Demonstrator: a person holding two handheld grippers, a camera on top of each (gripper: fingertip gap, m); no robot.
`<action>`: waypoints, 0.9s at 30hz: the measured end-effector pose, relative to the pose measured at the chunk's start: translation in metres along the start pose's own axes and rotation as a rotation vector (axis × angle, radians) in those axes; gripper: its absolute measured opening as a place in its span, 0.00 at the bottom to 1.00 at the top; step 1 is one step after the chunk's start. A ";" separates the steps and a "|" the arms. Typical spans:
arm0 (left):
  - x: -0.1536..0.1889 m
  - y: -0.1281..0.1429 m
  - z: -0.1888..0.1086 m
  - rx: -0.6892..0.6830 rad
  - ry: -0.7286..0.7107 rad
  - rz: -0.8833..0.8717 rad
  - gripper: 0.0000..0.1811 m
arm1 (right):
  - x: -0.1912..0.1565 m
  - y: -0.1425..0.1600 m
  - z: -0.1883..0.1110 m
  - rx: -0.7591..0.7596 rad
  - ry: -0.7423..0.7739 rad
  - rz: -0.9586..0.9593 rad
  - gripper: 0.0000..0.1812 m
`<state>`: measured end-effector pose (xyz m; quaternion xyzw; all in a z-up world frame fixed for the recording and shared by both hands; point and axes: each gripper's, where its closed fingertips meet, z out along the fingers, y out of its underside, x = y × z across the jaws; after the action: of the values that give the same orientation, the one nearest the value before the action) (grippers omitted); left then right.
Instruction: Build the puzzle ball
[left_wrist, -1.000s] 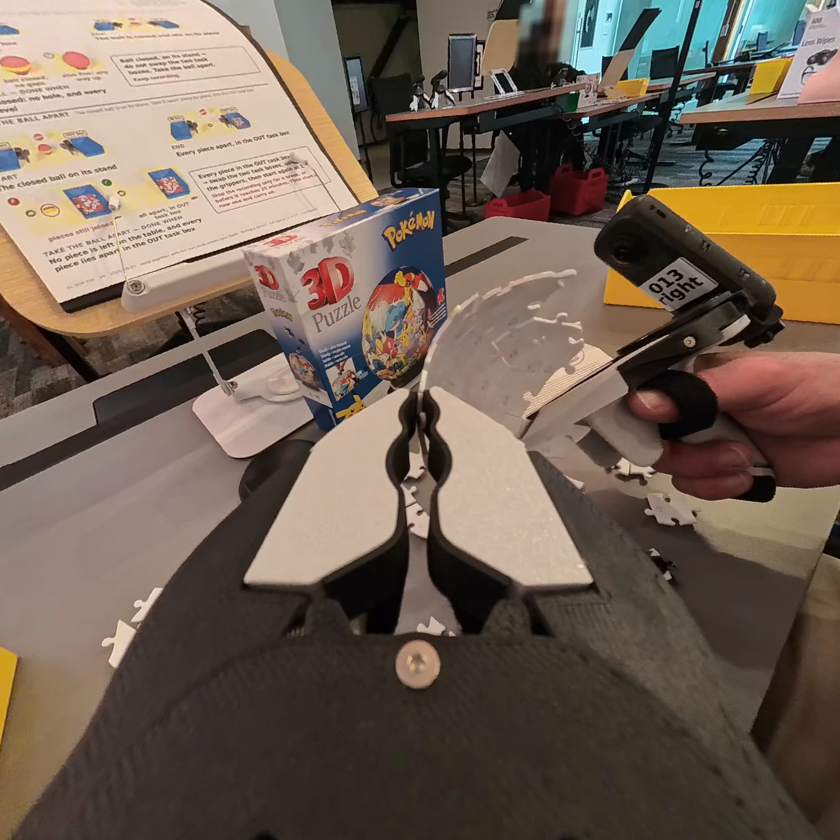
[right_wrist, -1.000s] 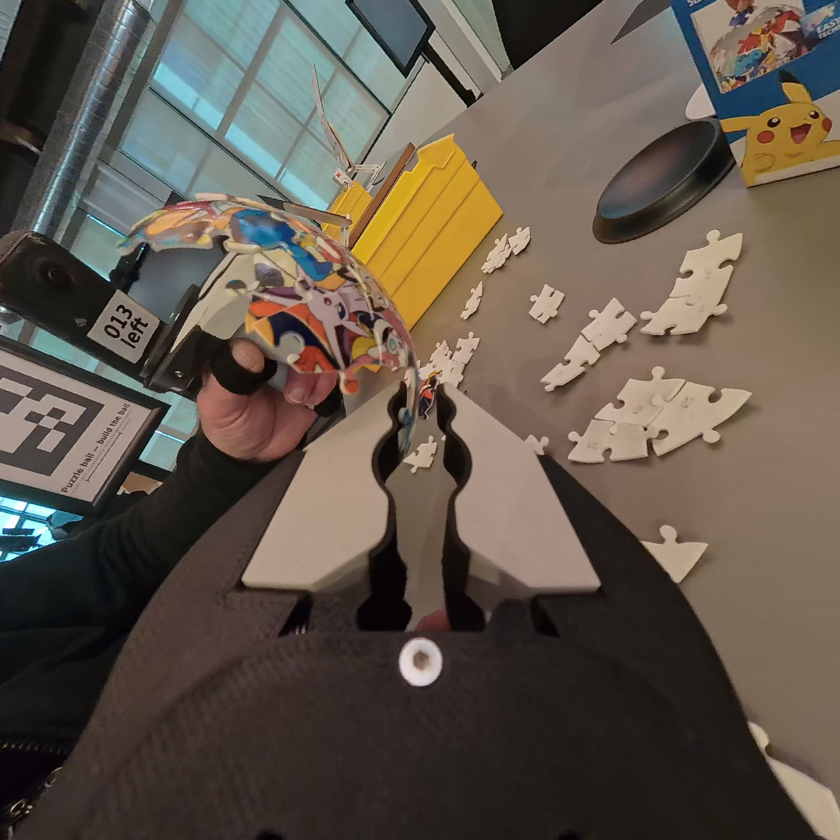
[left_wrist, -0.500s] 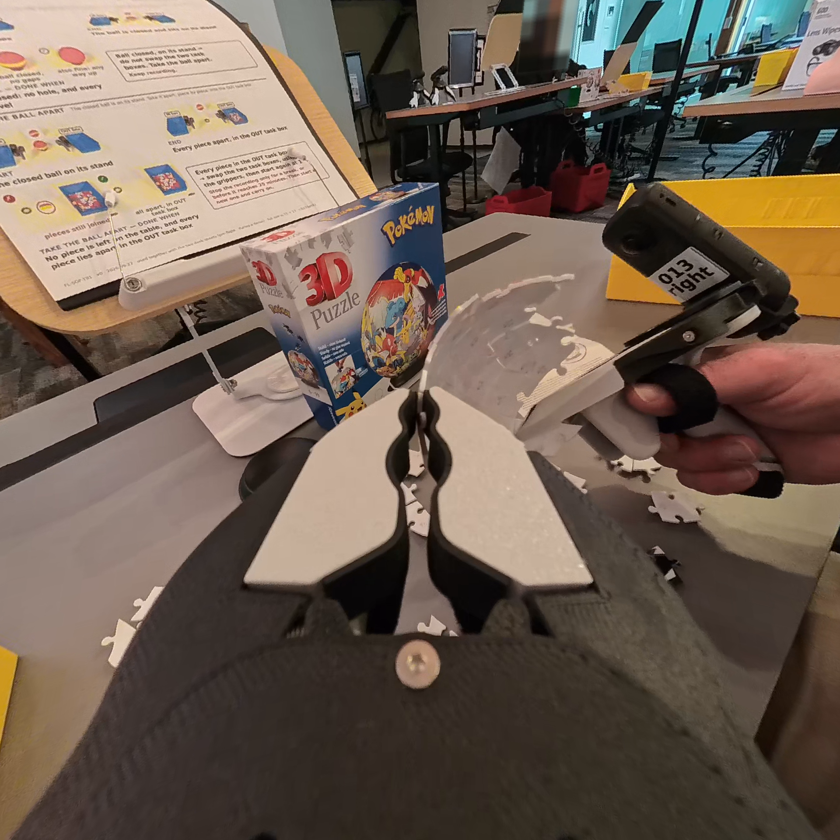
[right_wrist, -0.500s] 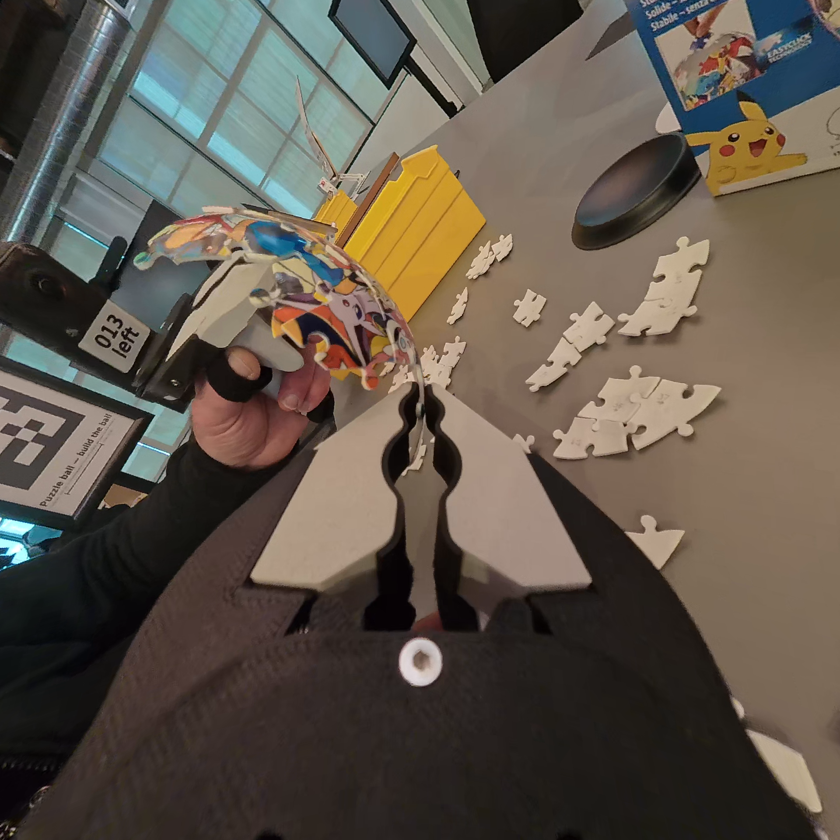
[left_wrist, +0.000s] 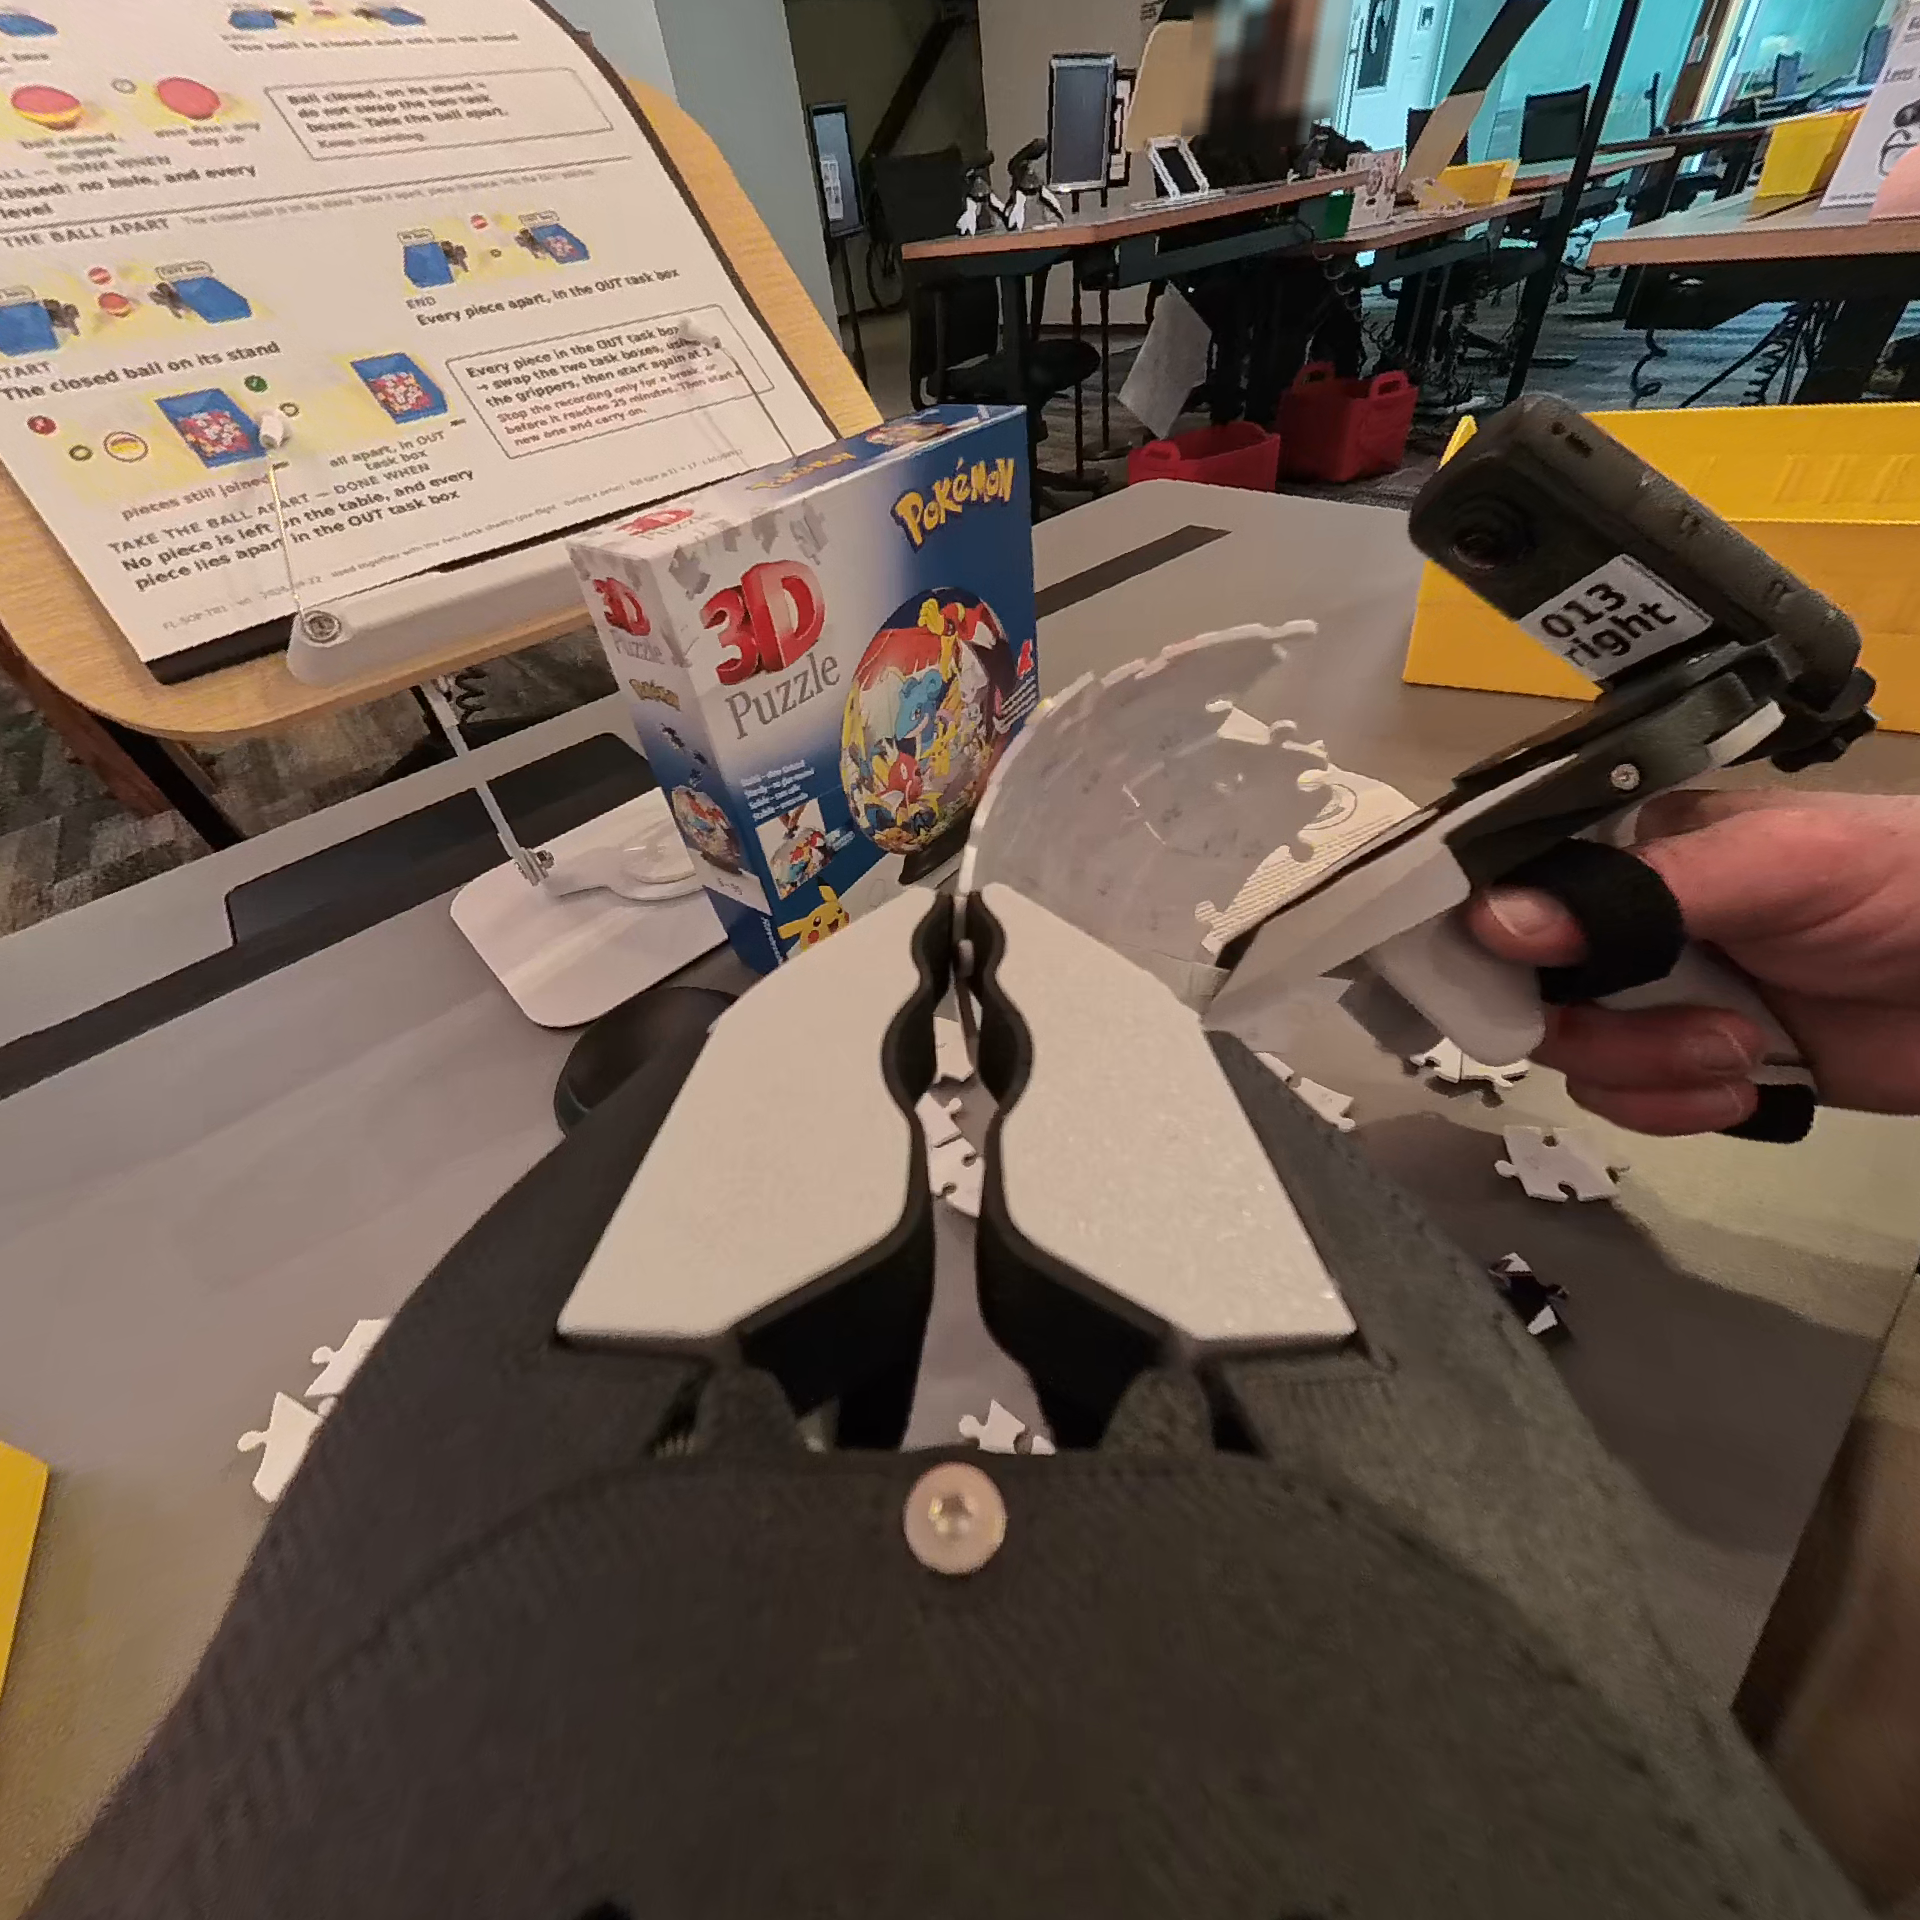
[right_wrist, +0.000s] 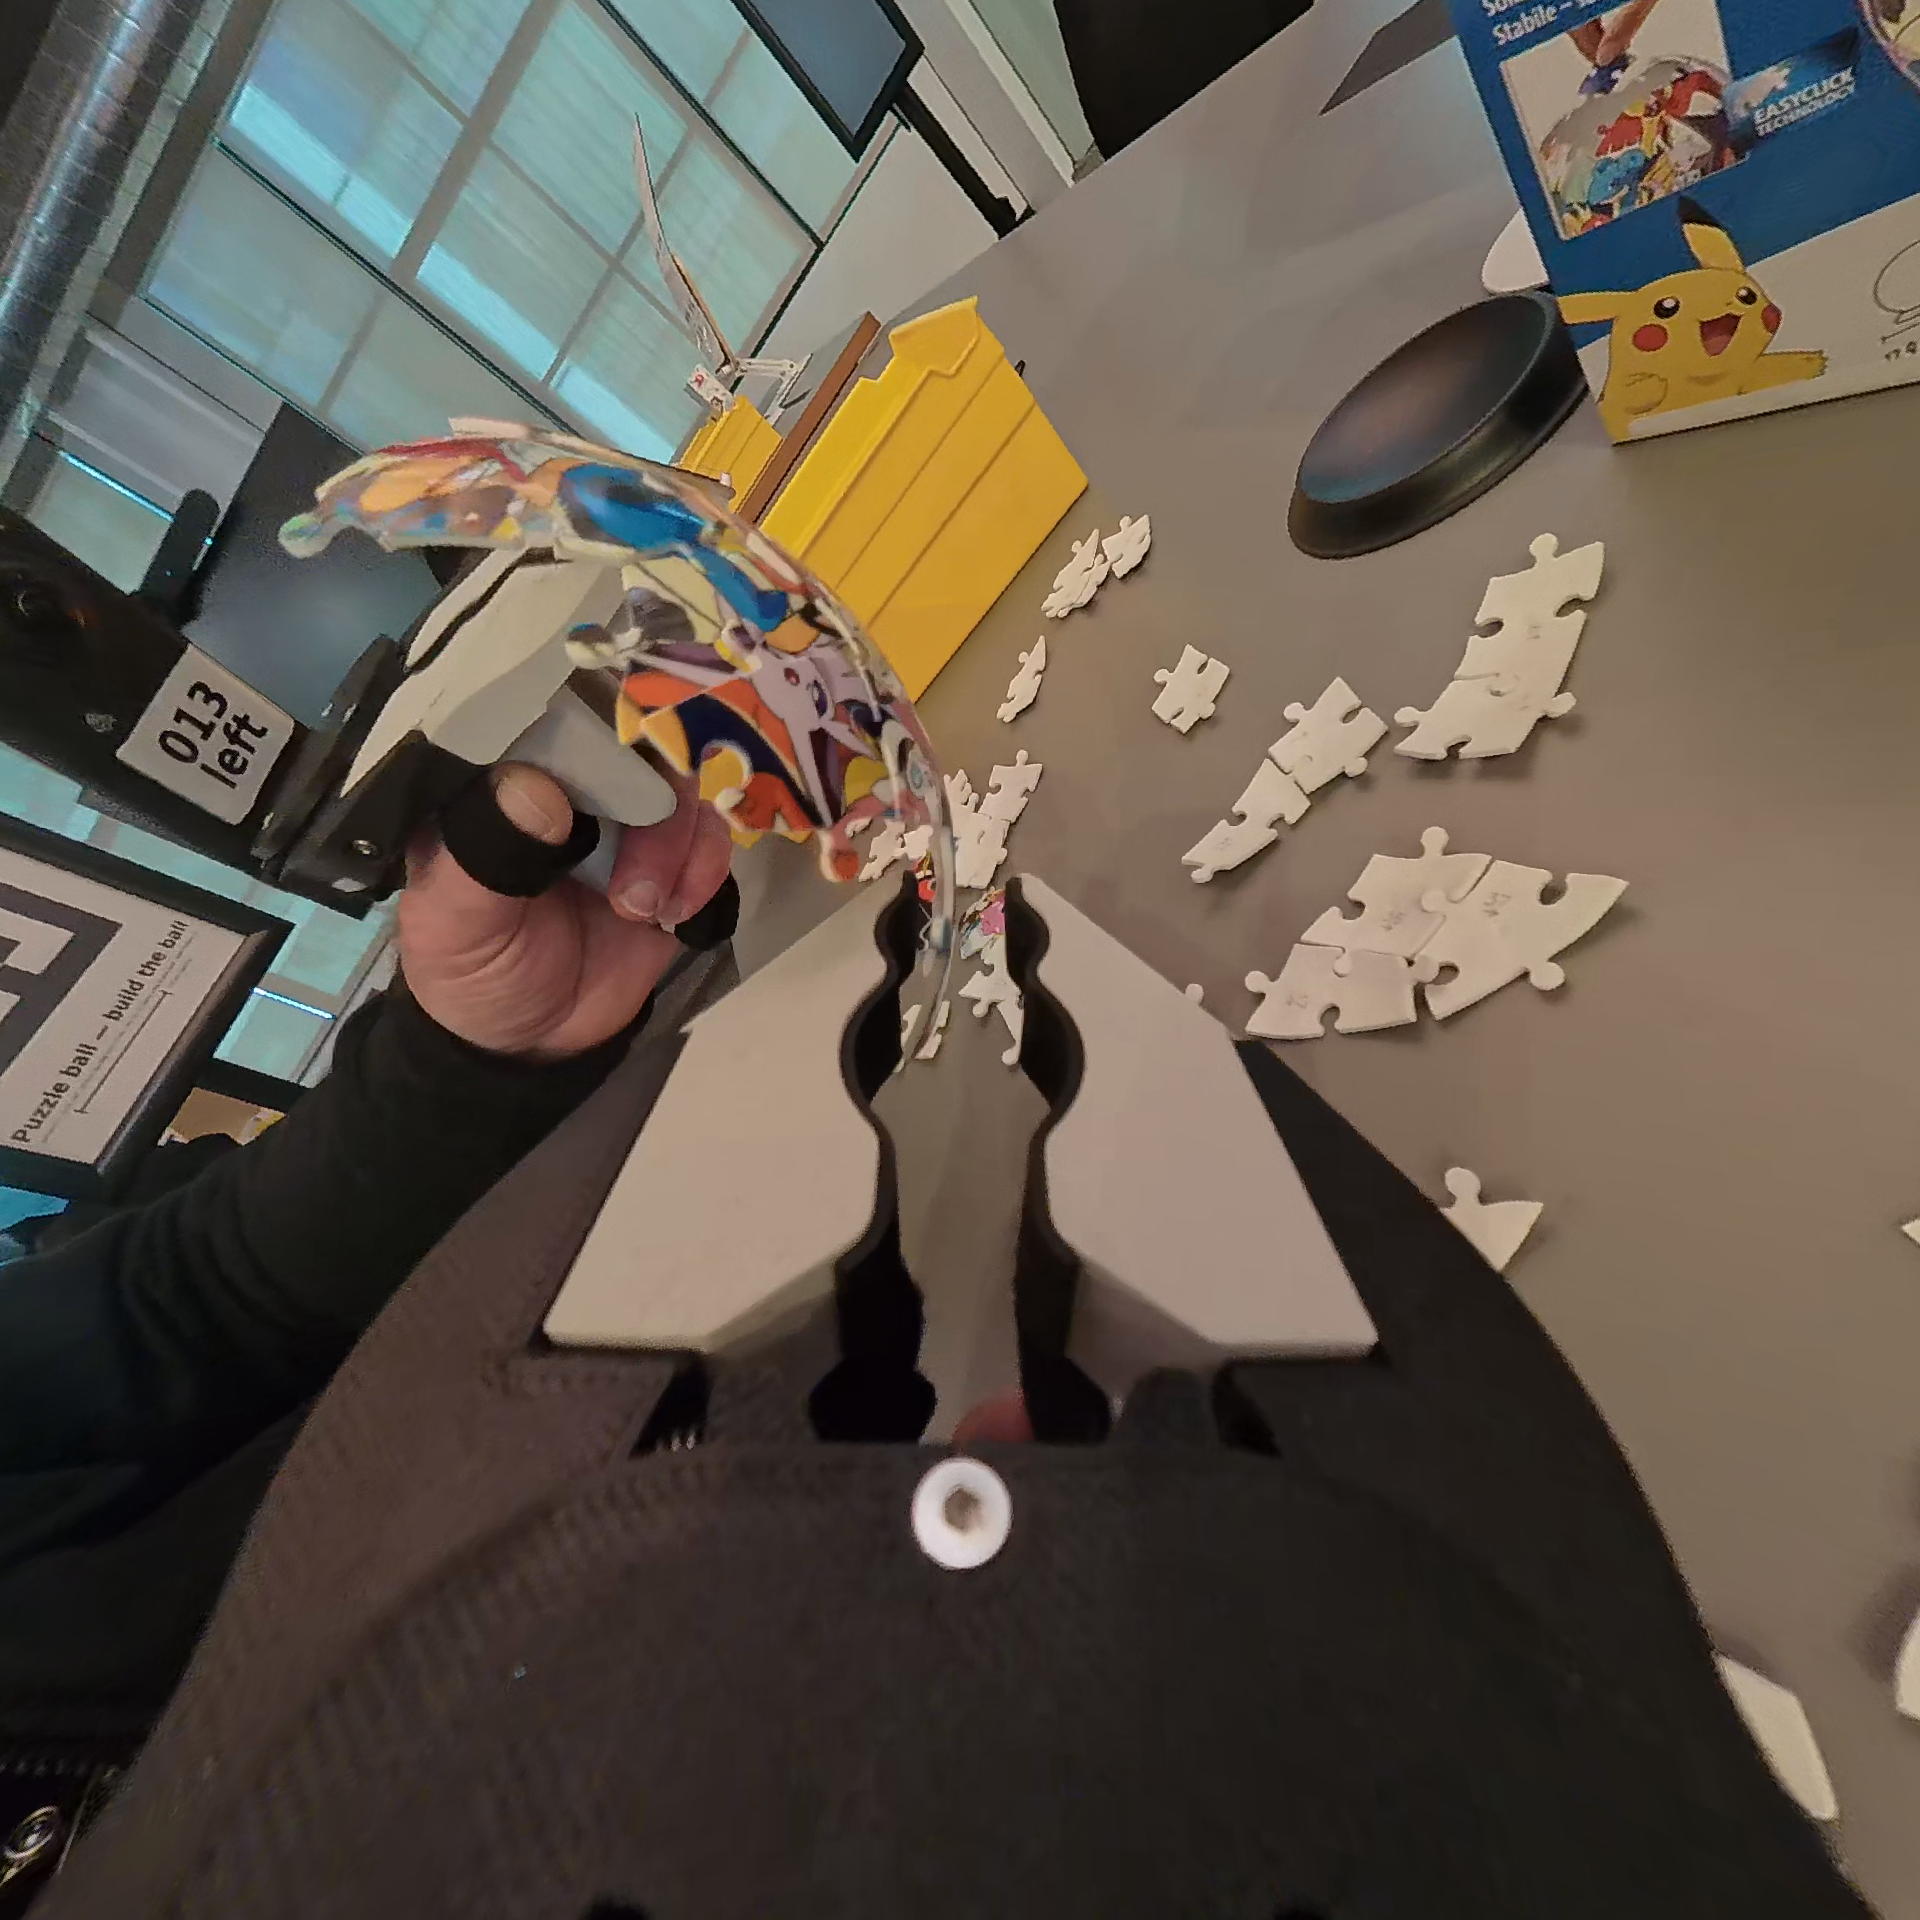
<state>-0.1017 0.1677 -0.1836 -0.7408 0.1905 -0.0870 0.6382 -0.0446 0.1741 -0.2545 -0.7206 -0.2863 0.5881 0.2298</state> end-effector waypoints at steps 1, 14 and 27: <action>-0.001 0.001 0.000 -0.002 -0.002 -0.006 0.01 | 0.001 0.001 -0.001 -0.008 0.009 -0.012 0.09; -0.023 0.013 -0.002 -0.048 -0.048 -0.061 0.01 | 0.010 -0.006 -0.012 0.008 0.047 -0.043 0.12; -0.066 0.019 -0.017 -0.055 -0.111 -0.155 0.01 | 0.032 0.020 -0.002 -0.195 0.261 -0.321 0.12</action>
<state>-0.1712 0.1759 -0.1920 -0.7742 0.0992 -0.0897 0.6186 -0.0356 0.1810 -0.2901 -0.7546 -0.4208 0.4153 0.2846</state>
